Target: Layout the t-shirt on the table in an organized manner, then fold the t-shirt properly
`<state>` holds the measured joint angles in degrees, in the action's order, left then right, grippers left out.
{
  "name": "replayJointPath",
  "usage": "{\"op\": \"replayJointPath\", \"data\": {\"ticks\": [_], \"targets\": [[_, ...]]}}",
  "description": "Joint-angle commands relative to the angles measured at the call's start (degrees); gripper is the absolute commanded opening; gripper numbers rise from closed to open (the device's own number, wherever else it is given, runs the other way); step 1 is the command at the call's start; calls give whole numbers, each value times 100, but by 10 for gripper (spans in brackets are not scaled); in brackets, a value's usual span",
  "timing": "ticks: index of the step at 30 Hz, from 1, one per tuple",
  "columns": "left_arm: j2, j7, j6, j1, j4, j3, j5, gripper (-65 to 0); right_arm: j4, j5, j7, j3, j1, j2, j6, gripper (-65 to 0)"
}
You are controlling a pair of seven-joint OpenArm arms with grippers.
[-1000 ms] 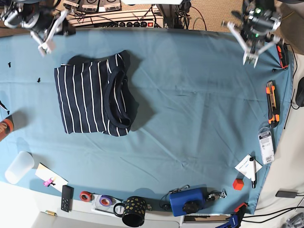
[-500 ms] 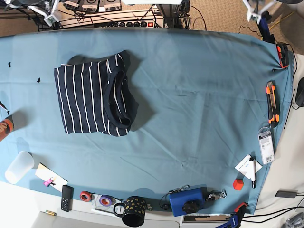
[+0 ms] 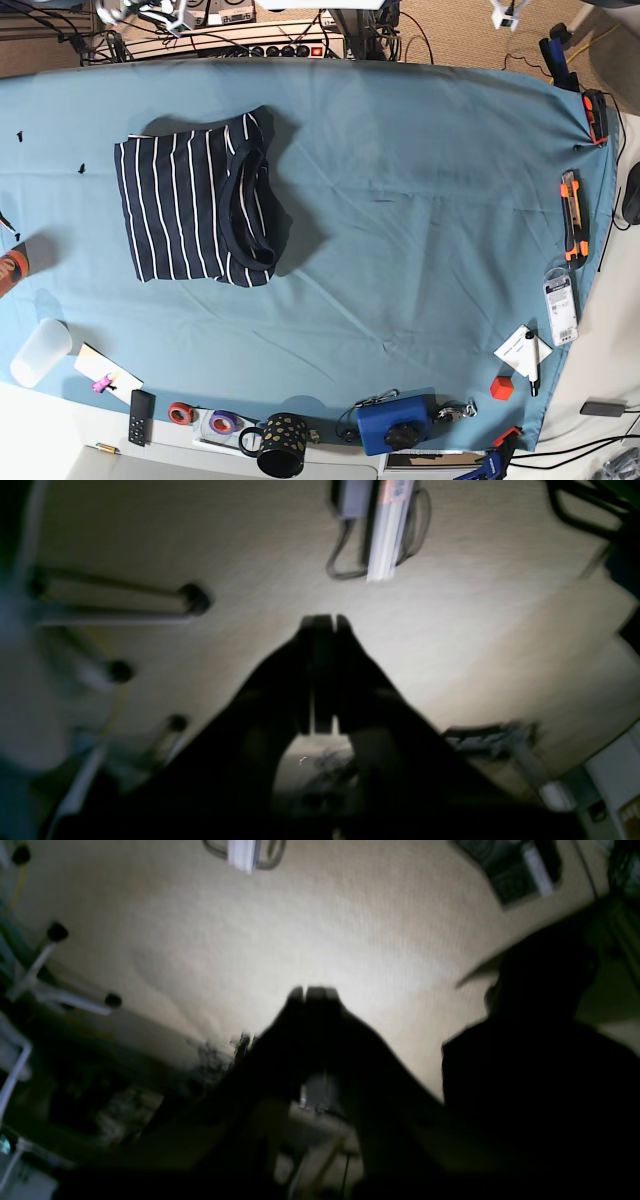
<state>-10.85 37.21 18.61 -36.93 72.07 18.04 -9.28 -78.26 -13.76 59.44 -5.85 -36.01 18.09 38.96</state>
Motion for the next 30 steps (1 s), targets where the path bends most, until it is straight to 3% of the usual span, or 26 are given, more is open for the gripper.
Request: {"op": "replayJointPath", "data": {"ticks": [1, 4, 8, 12, 15, 18, 22, 30], "targets": [[-28, -273, 107, 83, -334, 9, 39, -650, 258, 116, -144, 90, 122, 85, 17, -650], [-26, -1198, 116, 535, -1523, 9, 162, -650, 1257, 514, -789, 470, 660, 153, 15, -650], [-26, -2022, 52, 1084, -2944, 11, 162, -650, 2430, 920, -1707, 935, 1292, 190, 15, -650], [-4, -2693, 48, 1567, -4085, 11, 208, -650, 3351, 1261, -3088, 1261, 1805, 190, -42, -650], [50, -2868, -103, 1895, -4601, 11, 570, -650, 3823, 1556, -3967, 1458, 2070, 175, -579, -650], [118, -2868, -227, 2052, -4682, 13, 809, -650, 4129, 1799, -4603, 1661, 2249, 177, -1375, -650], [234, -2868, -208, 2072, -4516, 13, 802, -650, 4356, 1921, -4756, 1891, 2444, 177, -2006, -650], [437, -2870, -205, 2074, -4262, 13, 802, -650, 4387, 1917, -4771, 1978, 2507, 144, -2041, -650]]}}
